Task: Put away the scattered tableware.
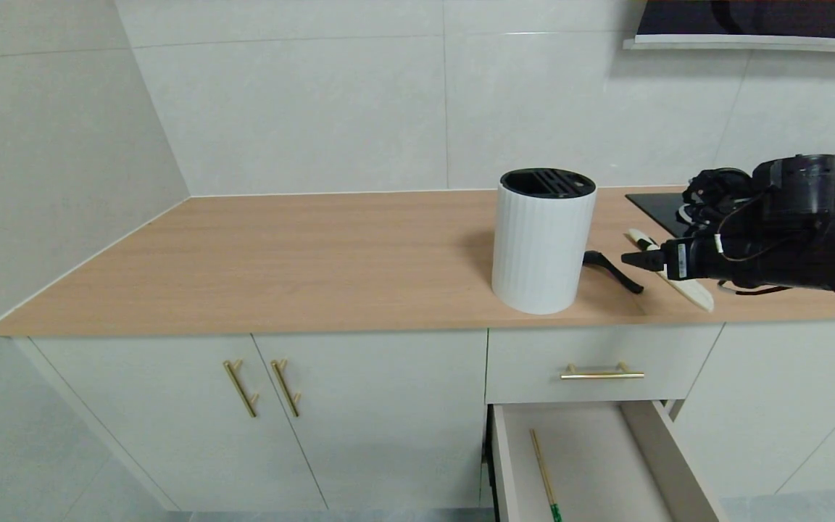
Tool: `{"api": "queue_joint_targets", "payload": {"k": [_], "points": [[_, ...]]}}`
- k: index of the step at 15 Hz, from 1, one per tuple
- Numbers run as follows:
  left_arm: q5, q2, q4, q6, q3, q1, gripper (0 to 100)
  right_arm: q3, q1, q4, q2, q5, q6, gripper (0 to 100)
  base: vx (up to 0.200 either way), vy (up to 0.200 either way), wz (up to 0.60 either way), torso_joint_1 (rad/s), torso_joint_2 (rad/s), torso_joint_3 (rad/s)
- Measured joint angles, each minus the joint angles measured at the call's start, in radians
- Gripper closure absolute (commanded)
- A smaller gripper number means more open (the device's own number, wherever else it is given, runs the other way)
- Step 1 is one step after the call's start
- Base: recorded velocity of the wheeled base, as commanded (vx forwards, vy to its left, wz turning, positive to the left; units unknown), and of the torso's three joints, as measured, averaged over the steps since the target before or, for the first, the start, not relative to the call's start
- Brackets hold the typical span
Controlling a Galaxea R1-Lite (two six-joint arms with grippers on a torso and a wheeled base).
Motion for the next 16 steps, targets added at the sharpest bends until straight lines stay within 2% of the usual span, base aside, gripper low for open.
{"api": "queue_joint_targets", "payload": {"k": [2,4,10,16], "points": [[0.000,0.000,0.000,0.000,0.000,0.000,0,-0.019,-0.016,-0.117,0.078,0.007,-0.014,0,0.000,0.000,0.00,0.000,0.00,0.000],[0.000,0.000,0.000,0.000,0.000,0.000,0,-0.057,-0.041,-0.156,0.153,0.009,-0.016,0,0.000,0.000,0.00,0.000,0.00,0.000],[0.000,0.000,0.000,0.000,0.000,0.000,0,-0.127,-0.039,-0.160,0.279,-0.001,-0.003,0,0.000,0.000,0.00,0.000,0.00,0.000],[0.000,0.000,0.000,0.000,0.000,0.000,0,-0.191,-0.014,-0.160,0.358,-0.066,0.047,0,0.000,0.000,0.00,0.000,0.00,0.000]]}}
